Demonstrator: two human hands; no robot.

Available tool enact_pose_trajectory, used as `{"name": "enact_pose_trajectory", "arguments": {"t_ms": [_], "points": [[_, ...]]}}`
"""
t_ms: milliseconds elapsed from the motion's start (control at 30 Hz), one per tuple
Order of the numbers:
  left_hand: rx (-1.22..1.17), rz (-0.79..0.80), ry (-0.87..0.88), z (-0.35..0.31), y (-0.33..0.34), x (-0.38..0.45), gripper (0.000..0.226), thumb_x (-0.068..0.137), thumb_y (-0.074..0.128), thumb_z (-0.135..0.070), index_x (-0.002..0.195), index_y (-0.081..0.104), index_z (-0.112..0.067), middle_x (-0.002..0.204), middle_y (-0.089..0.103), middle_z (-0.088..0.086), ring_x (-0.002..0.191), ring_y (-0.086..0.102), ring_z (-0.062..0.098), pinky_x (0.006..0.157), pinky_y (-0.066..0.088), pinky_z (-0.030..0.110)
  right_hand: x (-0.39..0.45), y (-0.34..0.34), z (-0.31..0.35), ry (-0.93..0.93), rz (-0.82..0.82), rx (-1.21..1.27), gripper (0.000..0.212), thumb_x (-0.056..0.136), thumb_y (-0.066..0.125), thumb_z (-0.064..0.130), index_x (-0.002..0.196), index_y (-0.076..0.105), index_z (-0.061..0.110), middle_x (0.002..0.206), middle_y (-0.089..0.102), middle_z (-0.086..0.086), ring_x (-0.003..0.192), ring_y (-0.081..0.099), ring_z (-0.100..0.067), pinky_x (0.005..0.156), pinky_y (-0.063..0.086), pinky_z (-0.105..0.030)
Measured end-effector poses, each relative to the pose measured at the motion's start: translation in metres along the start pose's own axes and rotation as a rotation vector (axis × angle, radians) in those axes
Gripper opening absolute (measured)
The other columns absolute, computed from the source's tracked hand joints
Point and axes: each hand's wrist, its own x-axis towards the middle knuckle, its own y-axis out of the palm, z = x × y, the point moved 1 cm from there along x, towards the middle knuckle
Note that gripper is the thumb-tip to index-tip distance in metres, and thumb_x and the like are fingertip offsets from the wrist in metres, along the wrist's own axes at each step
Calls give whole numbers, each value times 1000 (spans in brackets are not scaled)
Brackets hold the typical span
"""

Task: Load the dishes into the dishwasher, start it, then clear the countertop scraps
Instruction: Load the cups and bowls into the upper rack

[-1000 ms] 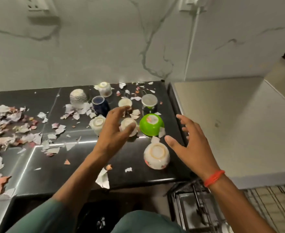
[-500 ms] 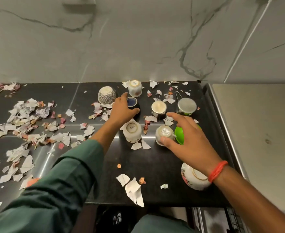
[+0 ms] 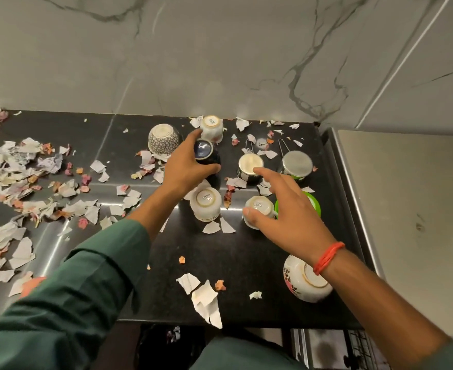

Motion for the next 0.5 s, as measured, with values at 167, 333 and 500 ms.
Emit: {"name": "enact_pose_trajectory", "arguments": {"t_ms": [167,333,500], "points": [[-134,34,137,-47,-32,-38,107,69,92,-34,156,29,-38,140,57,-8,124,57,9,106,47,25,21,14,12,-37,-33,11,96,81,81,39,156,21,41,151,35,6,139,35,-9,107,30,-20],[-195,112,197,-81,-36,-79,114,68,92,-36,158,23,-47,128,66,-10,118,63,5,106,51,33,38,25,17,-62,-100,17,108,74,86,42,157,17,36,156,34,6,142,37,-11,112,35,-25],[-229,151,206,-88,-27,-97,113,74,90,-32,159,19,-48,129,59,-20,119,62,4,104,53,34,35,25,13,-77,-146,103,84,67,90,35,138,44,32,133,56,11,118,57,-7,98,54,-29]]}}
